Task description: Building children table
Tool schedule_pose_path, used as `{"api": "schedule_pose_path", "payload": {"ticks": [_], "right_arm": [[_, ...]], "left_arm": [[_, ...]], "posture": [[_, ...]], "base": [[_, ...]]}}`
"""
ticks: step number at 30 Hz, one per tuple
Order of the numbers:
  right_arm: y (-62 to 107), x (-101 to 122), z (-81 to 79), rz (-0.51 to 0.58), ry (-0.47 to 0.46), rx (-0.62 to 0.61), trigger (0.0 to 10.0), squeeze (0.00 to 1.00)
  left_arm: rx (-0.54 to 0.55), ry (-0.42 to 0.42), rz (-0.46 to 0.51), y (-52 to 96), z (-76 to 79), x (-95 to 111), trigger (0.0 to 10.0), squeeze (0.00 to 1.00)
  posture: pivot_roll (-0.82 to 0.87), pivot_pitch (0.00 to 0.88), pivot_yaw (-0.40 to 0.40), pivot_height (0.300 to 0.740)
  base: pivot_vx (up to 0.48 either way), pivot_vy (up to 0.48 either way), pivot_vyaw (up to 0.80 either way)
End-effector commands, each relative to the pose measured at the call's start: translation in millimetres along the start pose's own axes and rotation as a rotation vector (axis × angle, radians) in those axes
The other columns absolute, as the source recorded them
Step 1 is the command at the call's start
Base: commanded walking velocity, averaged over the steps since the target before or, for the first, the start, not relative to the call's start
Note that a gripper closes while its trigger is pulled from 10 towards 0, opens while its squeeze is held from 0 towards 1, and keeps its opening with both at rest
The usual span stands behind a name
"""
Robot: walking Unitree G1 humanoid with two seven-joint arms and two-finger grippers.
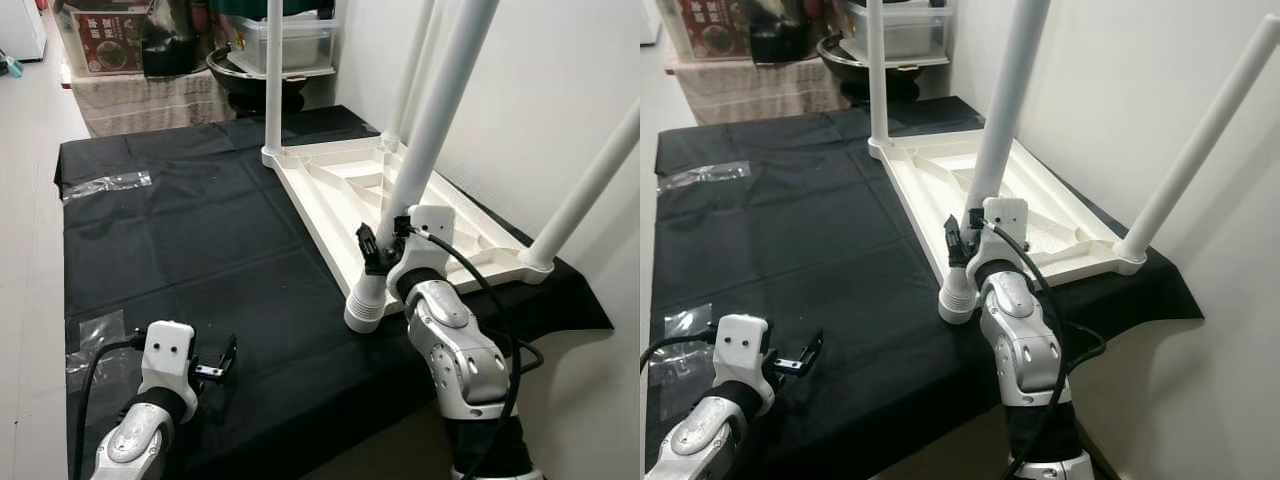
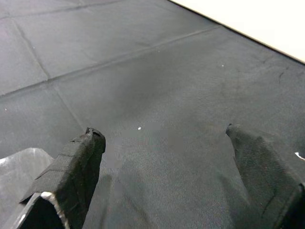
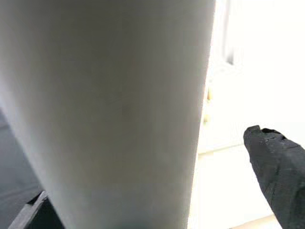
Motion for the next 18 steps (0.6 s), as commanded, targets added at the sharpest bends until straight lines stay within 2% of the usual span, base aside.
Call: {"api": "schedule_pose_path", "payload": {"ticks": [1,8,14,15,18], "right_arm": [[2.1,10.4,9.8,0.042,-0.003,-0.038,10.0,1.0],[4.1,18.9,6.5,0.07,-0.017,-0.015,10.0,1.0],[2.0,29.2,1.0,0.1,-0.022,0.064,10.0,1.0],[-0.8,34.2,-0.5,0.113,-0.013,0.108,10.0,1.0],[-2.1,36.5,-0.4,0.119,-0.011,0.124,10.0,1.0]], "left_arm": [[-0.008,-0.006,-0.002,-1.2,0.4,-1.0,10.0,0.0],[-0.011,-0.007,-0.002,-1.4,0.2,-1.3,10.0,0.0],[-0.017,-0.008,0.0,-2.2,0.7,-1.1,10.0,0.0],[-0.02,-0.009,0.001,-2.5,0.8,-1.1,10.0,0.0],[-0.02,-0.008,0.001,-2.5,0.9,-1.1,10.0,0.0]], "posture": [[0.06,0.0,-0.079,0.74],[0.06,0.0,-0.076,0.74],[0.06,0.0,-0.074,0.74],[0.06,0.0,-0.073,0.74],[0.06,0.0,-0.073,0.74]], "base": [[0.0,0.0,0.0],[0.0,0.0,0.0],[0.0,0.0,0.0],[0.0,0.0,0.0],[0.0,0.0,0.0]]}}
Point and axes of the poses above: a point about 5 cm out from each wrist's last joint towards the gripper, its own y axis pointing back from the gripper into the wrist, its own x axis along the axis of the wrist's last joint, z = x × y, the point moved 5 cm from there along -y, pointing out of the wrist towards the gripper, and after that the axes turned 2 degrees about -y, right-handed, at the moved point
